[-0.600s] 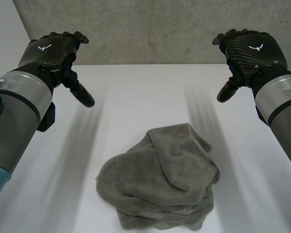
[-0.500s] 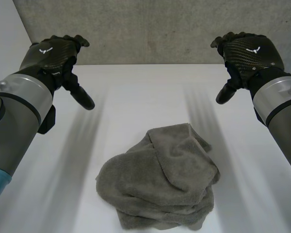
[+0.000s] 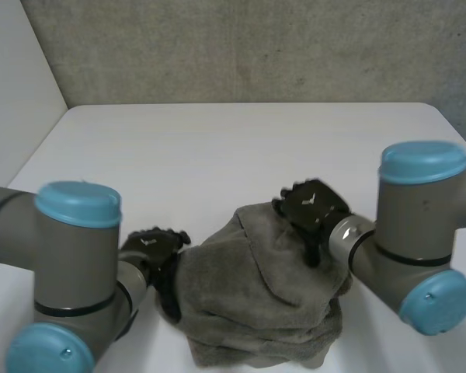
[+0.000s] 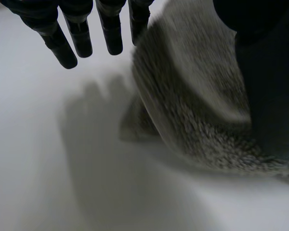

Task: Fold the towel.

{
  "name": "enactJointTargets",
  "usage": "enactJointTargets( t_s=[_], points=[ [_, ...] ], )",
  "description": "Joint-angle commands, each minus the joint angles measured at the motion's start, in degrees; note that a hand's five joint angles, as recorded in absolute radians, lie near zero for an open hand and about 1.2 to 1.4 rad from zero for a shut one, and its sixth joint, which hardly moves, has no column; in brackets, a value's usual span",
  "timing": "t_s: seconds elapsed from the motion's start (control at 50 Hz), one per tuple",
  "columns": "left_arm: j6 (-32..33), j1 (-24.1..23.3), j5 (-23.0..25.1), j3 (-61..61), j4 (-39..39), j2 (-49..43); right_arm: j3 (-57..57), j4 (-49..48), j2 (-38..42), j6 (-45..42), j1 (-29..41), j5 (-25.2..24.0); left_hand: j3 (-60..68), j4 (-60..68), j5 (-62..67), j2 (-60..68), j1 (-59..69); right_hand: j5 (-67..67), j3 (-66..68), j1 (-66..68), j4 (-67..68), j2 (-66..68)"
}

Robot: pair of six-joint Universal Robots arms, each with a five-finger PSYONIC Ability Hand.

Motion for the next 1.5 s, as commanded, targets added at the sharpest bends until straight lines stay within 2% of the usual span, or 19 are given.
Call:
enactJointTargets(
  t_s=[0.02, 0.04, 0.06, 0.08, 0.1, 0.3, 0.4, 0.54, 0.58, 0.62, 0.64, 0.68, 0.74, 0.84, 0.96, 1.16, 1.26, 1.46, 1.5],
  points=[
    [0.0, -1.4, -0.1, 1.6, 0.0, -2.3, -0.8, -0.5, 3.5, 0.6, -0.1, 0.5, 11.3, 10.9, 2.3, 10.9, 10.6, 30.1, 31.0, 31.0, 30.8, 31.1],
    [-0.2, -1.8, -0.1, 2.3, 0.1, -1.8, -1.1, -0.7, 3.2, 1.0, -0.3, 0.5, 28.2, 27.7, 19.1, 27.7, 27.4, 50.9, 51.9, 51.8, 51.6, 52.0],
    [-0.3, -2.2, -0.1, 3.0, 0.3, -1.3, -1.3, -0.9, 2.4, 1.2, -0.3, 0.5, 51.5, 51.0, 42.4, 51.0, 50.7, 57.2, 58.2, 58.1, 57.9, 58.3],
    [-0.3, -2.2, -0.2, 3.1, 0.3, -1.3, -1.3, -0.9, 2.4, 1.2, -0.3, 0.5, 51.7, 51.2, 42.6, 51.2, 50.9, 57.3, 58.2, 58.2, 57.9, 58.3],
    [-0.3, -2.7, -0.2, 3.8, 0.8, -0.4, -1.2, -1.2, 0.7, 1.8, -0.3, 0.6, 65.7, 65.2, 56.6, 65.2, 64.9, 57.3, 58.2, 58.2, 57.9, 58.3],
    [0.9, -3.3, -0.7, 11.0, 8.0, 9.7, 6.0, 2.1, -20.8, 5.4, -1.8, -1.0, 65.8, 65.4, 56.8, 65.3, 65.0, 57.3, 58.2, 58.2, 57.9, 58.3],
    [0.9, -3.3, -0.5, 19.5, 8.6, 9.5, 14.7, 10.7, -31.0, 3.3, -2.2, -6.5, 65.8, 65.4, 56.8, 65.3, 65.0, 57.3, 58.2, 58.2, 57.9, 58.3],
    [1.2, -3.5, -0.1, 22.8, 8.2, 5.5, 22.0, 14.8, -32.0, 4.2, -0.9, -14.6, 65.8, 65.4, 56.8, 65.3, 65.0, 57.3, 58.2, 58.2, 57.9, 58.3],
    [1.5, -3.6, -0.1, 22.7, 8.2, 4.1, 23.4, 14.9, -31.6, 4.6, -0.8, -16.2, 65.8, 65.4, 56.8, 65.3, 65.0, 48.0, 48.9, 48.8, 48.6, 49.0],
    [2.1, -4.4, -0.1, 22.0, 7.9, 2.3, 24.0, 14.9, -30.4, 4.6, -1.3, -16.7, 65.8, 65.4, 56.8, 65.3, 65.0, 17.1, 18.0, 18.0, 17.8, 18.2],
    [2.1, -4.4, -0.1, 21.9, 7.9, 2.3, 24.0, 14.9, -30.4, 4.6, -1.3, -16.7, 65.8, 65.4, 56.8, 65.3, 65.0, 17.0, 17.9, 17.9, 17.6, 18.0],
    [2.9, -6.3, -0.1, 19.9, 6.5, 1.5, 22.6, 14.8, -30.2, 4.6, -2.3, -16.5, 65.8, 65.4, 56.8, 65.3, 65.0, -3.1, -2.2, -2.2, -2.5, -2.1],
    [3.3, -6.4, 0.0, 17.8, 5.5, 1.8, 21.0, 14.5, -30.1, 4.6, -3.3, -16.6, 61.1, 60.7, 52.1, 60.7, 60.4, -7.1, -6.1, -6.2, -6.4, -6.0],
    [3.6, -7.0, 0.0, 8.3, 3.0, 4.2, 15.1, 14.4, -31.5, 5.1, -10.8, -16.6, 26.2, 25.7, 17.1, 25.7, 25.4, -7.7, -6.8, -6.8, -7.1, -6.7],
    [3.6, -6.6, 0.0, -0.5, 3.5, 9.7, 13.1, 14.3, -31.7, 5.1, -13.2, -17.4, 24.1, 23.7, 15.1, 23.6, 23.3, -7.6, -6.6, -6.7, -6.9, -6.5],
    [3.6, -6.4, -0.1, -5.4, 3.9, 15.4, 7.2, 9.5, -18.9, 6.4, -11.7, -16.2, -2.1, -2.5, -11.1, -2.5, -2.8, -7.1, -6.1, -6.2, -6.4, -6.0],
    [3.6, -4.8, -0.1, -3.6, 6.4, 15.5, -1.0, 9.9, -9.8, 7.5, -9.5, -15.4, -3.3, -3.8, -12.4, -3.8, -4.1, -6.6, -5.6, -5.7, -5.9, -5.5],
    [5.3, 0.9, 0.0, 0.6, 10.5, 7.9, -21.6, 27.5, 7.9, 6.5, -6.0, -9.6, -2.9, -3.4, -12.0, -3.4, -3.7, -5.4, -4.5, -4.5, -4.7, -4.3],
    [6.8, 1.6, 0.1, 2.3, 10.4, 3.8, -25.2, 30.6, 11.3, 6.4, -5.2, -9.6, -1.9, -2.4, -11.0, -2.4, -2.7, 4.5, 5.4, 5.4, 5.1, 5.5]
  ],
)
